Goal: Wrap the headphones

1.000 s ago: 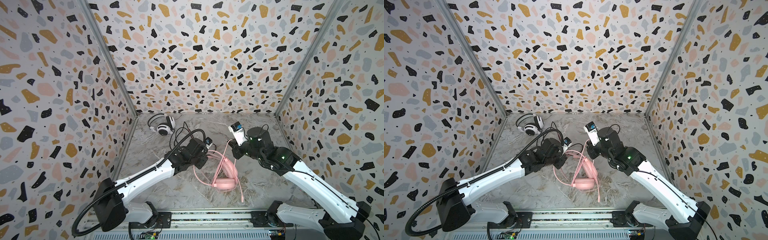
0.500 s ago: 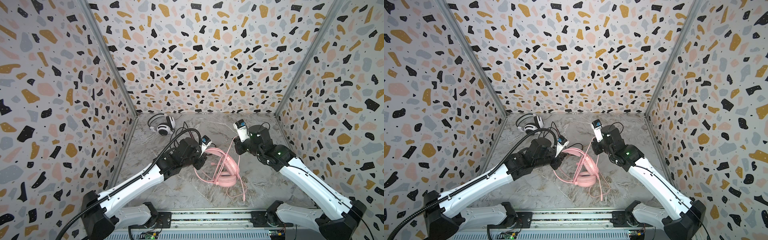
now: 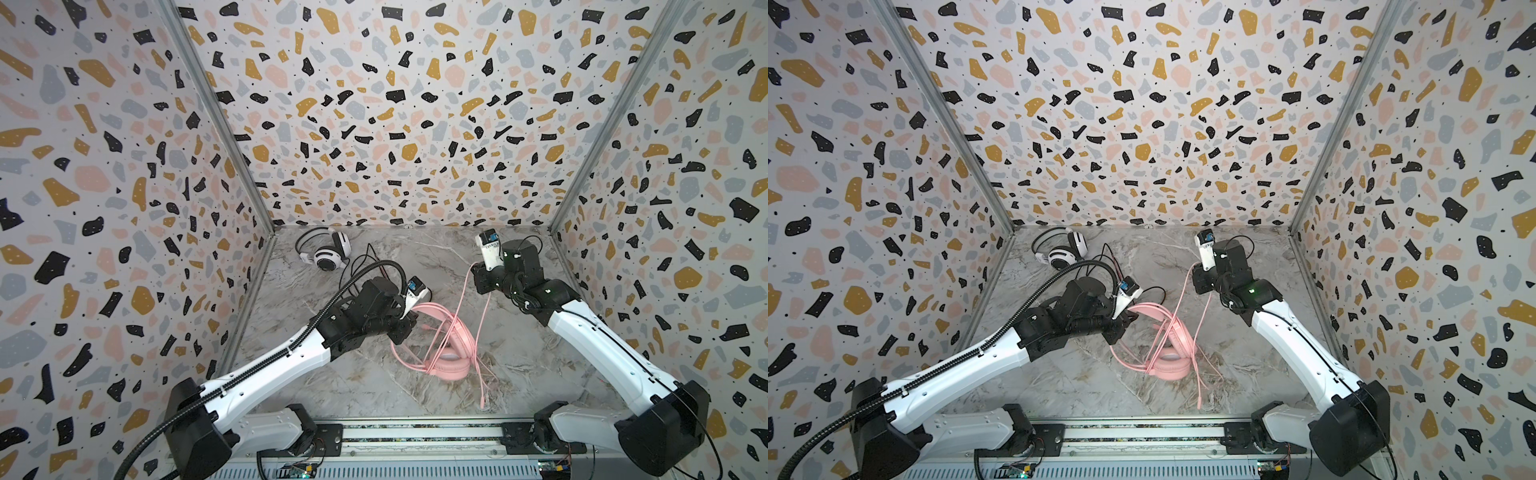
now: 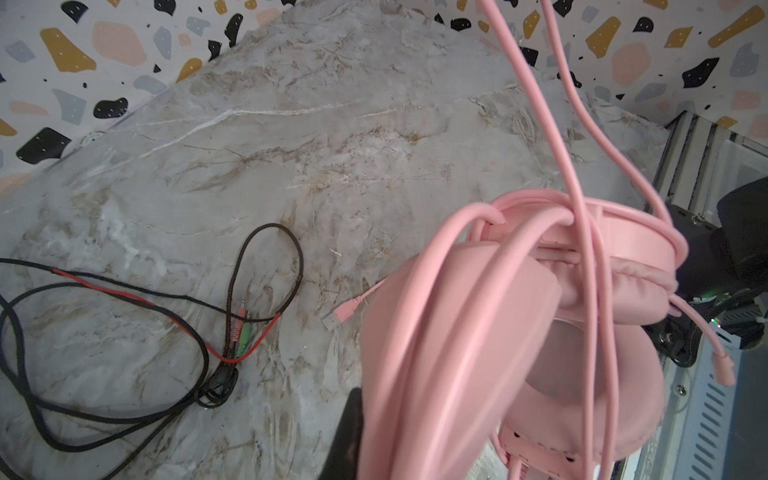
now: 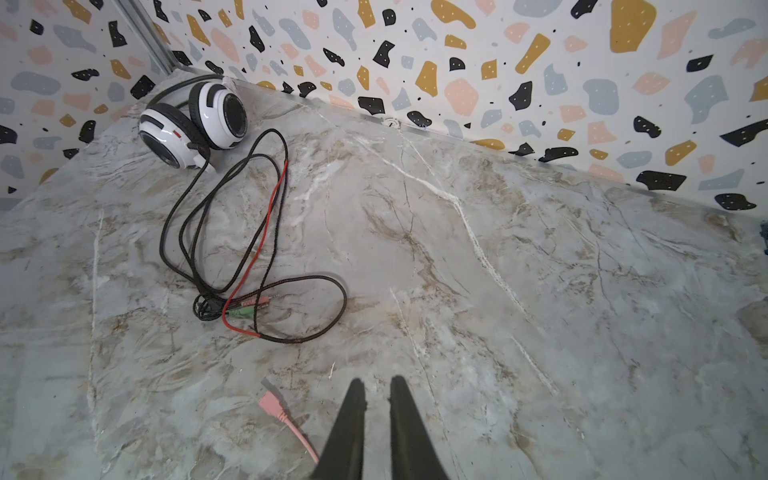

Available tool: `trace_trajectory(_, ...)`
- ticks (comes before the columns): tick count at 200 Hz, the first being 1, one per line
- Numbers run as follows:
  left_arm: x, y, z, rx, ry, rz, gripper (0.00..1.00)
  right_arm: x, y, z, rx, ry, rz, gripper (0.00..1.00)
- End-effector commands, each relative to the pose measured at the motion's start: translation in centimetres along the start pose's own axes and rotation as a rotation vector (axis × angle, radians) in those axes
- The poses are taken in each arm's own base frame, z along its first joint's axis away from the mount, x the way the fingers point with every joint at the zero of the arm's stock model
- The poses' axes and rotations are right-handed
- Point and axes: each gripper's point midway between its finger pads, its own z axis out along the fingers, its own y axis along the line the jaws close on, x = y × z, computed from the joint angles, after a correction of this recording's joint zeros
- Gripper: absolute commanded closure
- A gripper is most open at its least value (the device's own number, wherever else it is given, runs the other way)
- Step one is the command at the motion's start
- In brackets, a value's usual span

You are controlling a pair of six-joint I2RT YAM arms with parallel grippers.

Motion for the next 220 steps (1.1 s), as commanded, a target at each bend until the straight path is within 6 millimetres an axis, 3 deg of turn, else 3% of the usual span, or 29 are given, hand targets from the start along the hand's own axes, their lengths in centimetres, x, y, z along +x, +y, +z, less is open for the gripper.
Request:
trace_trajectory(1, -0.9, -1.3, -0.6, 0.059, -0.034, 0.018, 1.0, -4.0, -0.2, -1.3, -0.003, -0.131, 0.021, 0.86)
trace_trajectory(103, -3.6, -3.1, -2.7, 0.154, -0.152, -0.008, 1.0, -2.1, -4.1, 1.8, 0.006, -0.11, 0.106, 0.86)
trace_trajectory(158, -3.6, -3.5, -2.5, 0.185, -0.157, -0.028, 1.0, -1.7, -3.8, 2.7, -0.025, -0.101, 0.127, 0.87)
trace_trajectory(220, -6.5, -3.9, -4.5, 0.255, -0.284, -0.072, 1.0, 3.5, -2.5, 5.1, -0.107, -0.002, 0.172, 0.86)
